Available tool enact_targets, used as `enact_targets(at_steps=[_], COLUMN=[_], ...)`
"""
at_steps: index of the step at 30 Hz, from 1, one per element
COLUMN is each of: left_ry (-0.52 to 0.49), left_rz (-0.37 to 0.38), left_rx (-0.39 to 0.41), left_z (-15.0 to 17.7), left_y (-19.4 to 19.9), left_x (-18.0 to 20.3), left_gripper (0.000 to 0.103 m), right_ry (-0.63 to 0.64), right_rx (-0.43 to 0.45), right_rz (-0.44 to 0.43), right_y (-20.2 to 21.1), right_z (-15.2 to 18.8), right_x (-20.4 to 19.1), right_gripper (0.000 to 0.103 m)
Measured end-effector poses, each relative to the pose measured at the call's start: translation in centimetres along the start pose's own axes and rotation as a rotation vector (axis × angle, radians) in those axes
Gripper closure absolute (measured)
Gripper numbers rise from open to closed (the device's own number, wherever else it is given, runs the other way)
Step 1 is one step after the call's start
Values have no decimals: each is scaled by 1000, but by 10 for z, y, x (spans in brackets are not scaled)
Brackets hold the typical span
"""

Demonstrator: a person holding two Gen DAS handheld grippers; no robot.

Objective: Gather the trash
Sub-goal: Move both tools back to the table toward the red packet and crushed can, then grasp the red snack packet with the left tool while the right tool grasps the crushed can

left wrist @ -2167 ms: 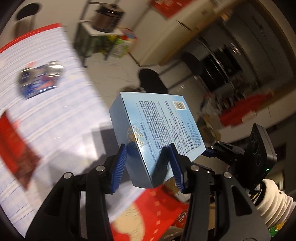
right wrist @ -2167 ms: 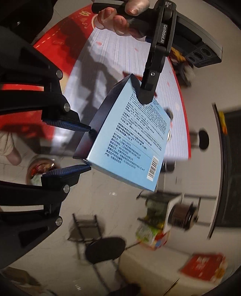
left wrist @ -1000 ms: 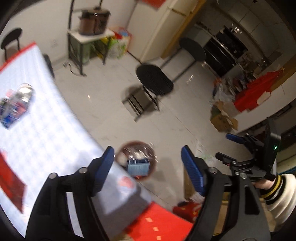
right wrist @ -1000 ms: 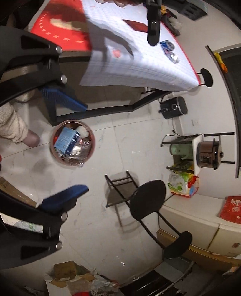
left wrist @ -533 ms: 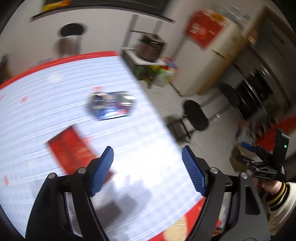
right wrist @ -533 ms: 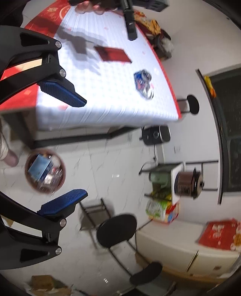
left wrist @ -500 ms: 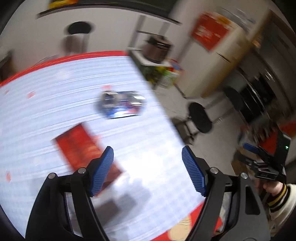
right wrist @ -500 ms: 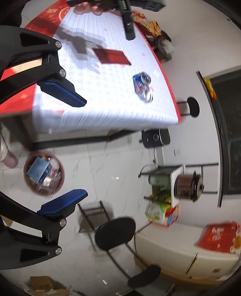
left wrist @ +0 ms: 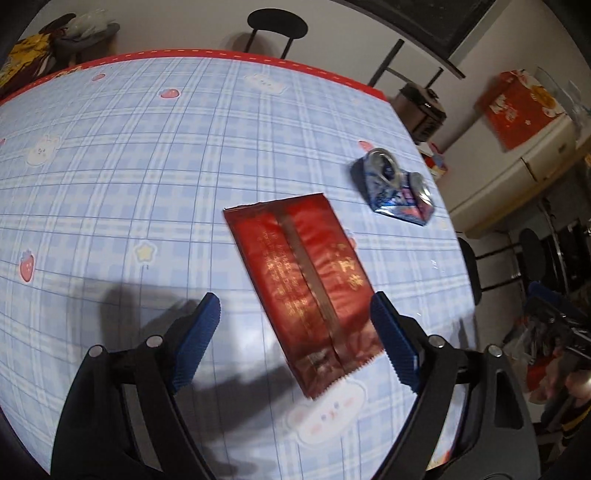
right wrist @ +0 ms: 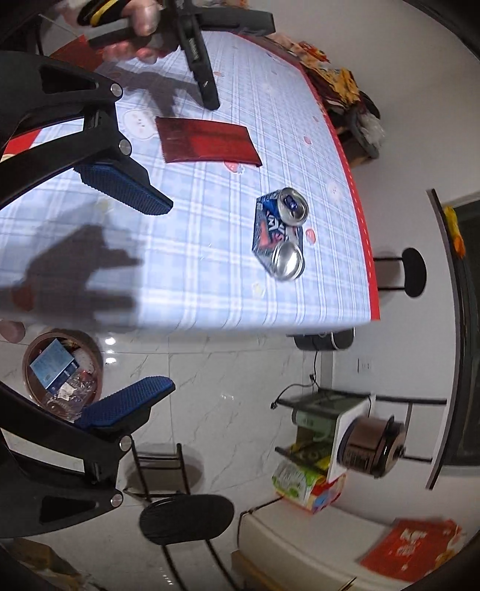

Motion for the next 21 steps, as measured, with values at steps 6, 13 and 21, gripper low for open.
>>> enact_targets(at_steps=[6, 13, 21], left_ry=[-29, -70, -12], left_rz=[-70, -162, -223], left_rx=[-6, -16, -24], left_z=[-8, -8, -7], left_y=[-22, -37, -39], left_x=[4, 9, 12], left_gripper=[21, 20, 25], right_ry=[14, 5, -11], right_rx=[-19, -33, -43], right_rz=[-2, -1, -7], right_y=[-15, -22, -28], right_z=[-10, -9, -8], right_x=[-9, -4, 0], right_gripper=[17, 18, 19])
Point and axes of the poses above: each gripper's, at about its wrist camera, not at the fingertips, and y roughly against the way its jaws point, x to its right, z to its underside, the point moved 8 cm from there along -y, roughly the way its jaws point, and after that the axes turned 13 degrees about -y, right-handed, at the moved point
